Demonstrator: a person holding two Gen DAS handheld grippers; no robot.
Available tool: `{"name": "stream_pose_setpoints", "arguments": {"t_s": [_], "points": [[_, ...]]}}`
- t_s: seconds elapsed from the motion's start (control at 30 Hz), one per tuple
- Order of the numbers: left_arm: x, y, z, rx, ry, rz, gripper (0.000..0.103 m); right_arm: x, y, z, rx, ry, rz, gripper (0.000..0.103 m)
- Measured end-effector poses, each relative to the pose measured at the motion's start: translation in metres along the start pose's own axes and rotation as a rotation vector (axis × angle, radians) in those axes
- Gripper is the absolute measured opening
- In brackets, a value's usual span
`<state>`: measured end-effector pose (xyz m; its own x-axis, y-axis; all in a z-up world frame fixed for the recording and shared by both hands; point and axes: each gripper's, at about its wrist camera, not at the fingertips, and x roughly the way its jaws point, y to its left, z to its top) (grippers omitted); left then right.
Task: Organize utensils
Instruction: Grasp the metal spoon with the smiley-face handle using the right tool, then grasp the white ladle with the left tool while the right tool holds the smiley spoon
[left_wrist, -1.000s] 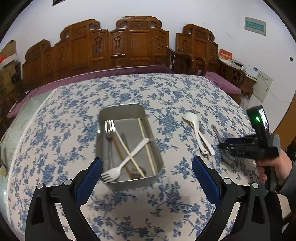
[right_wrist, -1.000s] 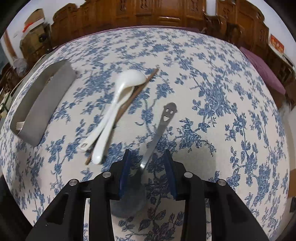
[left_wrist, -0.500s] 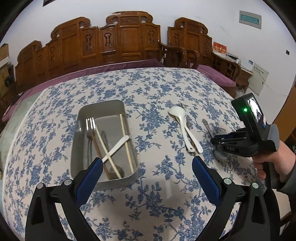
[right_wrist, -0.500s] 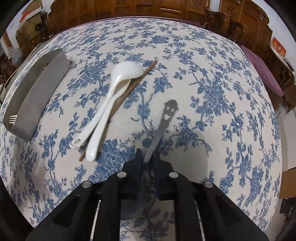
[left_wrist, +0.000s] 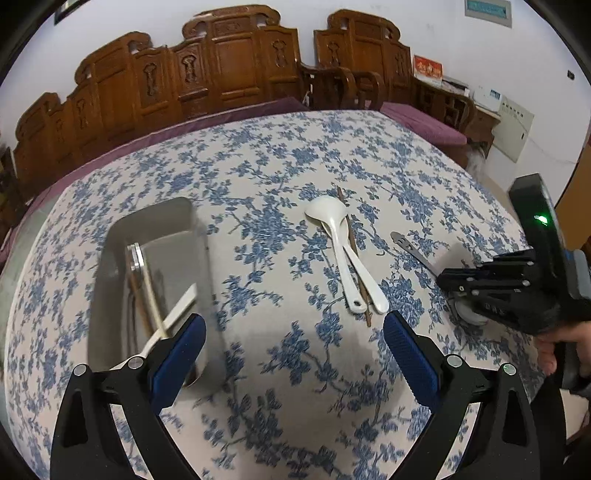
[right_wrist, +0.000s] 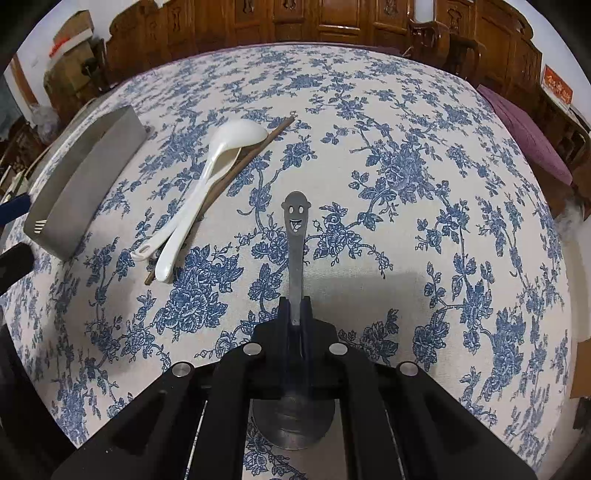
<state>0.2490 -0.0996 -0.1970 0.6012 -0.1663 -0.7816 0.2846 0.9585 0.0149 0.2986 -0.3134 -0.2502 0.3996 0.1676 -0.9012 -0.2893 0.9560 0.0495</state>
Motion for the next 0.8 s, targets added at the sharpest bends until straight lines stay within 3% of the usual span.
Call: {"name": "stream_pose_setpoints", "arguments": {"t_s": [0.3, 0.67, 0.8], "points": [[0.048, -0.02, 0.03, 0.02, 0.077, -0.004, 0.093, -0.001, 0.0, -0.004, -0.044, -0.036, 0.009, 0.007], [0.101, -0.03, 0.059, -0.003, 0.179, -0.045, 0.052, -0.001, 0.0, -0.006, -0.053, -0.046, 0.015, 0.008], [0.114, -0.03, 0.062, -0.001, 0.205, -0.048, 0.049, -0.002, -0.001, -0.006, -0.051, -0.049, 0.021, 0.008]]}}
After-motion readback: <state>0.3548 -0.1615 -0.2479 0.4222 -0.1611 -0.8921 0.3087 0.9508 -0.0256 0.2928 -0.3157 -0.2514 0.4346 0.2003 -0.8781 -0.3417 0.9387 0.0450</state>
